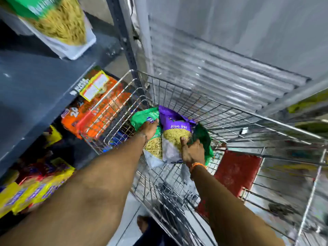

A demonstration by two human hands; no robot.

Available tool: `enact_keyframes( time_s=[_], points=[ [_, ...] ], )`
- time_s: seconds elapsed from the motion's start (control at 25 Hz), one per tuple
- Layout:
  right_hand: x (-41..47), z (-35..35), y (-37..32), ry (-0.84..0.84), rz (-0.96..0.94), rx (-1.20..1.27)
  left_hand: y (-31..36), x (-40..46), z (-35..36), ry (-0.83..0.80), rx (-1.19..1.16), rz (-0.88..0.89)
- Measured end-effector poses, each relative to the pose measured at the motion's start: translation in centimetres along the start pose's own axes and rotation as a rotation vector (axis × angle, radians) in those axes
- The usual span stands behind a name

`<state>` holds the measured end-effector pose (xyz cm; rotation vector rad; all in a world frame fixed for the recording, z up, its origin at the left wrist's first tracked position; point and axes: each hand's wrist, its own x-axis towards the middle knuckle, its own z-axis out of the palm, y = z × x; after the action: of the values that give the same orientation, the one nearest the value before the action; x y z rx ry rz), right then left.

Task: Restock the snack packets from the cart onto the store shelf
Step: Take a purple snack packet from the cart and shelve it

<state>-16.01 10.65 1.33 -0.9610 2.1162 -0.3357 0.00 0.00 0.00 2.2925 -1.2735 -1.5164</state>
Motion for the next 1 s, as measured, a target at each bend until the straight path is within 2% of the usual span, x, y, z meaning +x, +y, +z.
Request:
enact_keyframes(
  time_s=[0.2, 0.4, 0.64, 0.72, 0.8, 0.88, 1.0],
  points=[
    [3.4, 1.2, 1.0, -0.123, 0.105, -0.021, -0.4, 3.6, 3.6, -0.197, -0.289, -0.119],
    [6.5, 2.3, 2.1, -0.281, 0.230, 0.145, 0.0, 5.8, 5.5, -0.161, -0.375, -0.135],
    [6.2, 1.3, 2.3, -0.404, 0.196, 0.541, -0.2, 6.0, 4.9, -0.179, -0.277, -0.129],
    [4.8, 1.5, 2.6, -0.388, 0.188, 0.539, -0.5, 4.9, 3.8, -0.204, -0.254, -0.138],
    [2.8, 1.4, 2.6, -0.384, 0.153, 0.510, -1.1, 2.7, 2.5, -0.144, -0.328, -0.145],
    [0.3, 1.1, 2.2, -0.400, 0.093, 0.592, -1.9, 0.0, 0.8, -0.162, -0.499, -0.126],
    [-2.9, 0.0, 1.3, -0.414, -0.005, 0.668, -4.4, -0.8, -0.6, -0.114, -0.598, -0.064]
  ],
)
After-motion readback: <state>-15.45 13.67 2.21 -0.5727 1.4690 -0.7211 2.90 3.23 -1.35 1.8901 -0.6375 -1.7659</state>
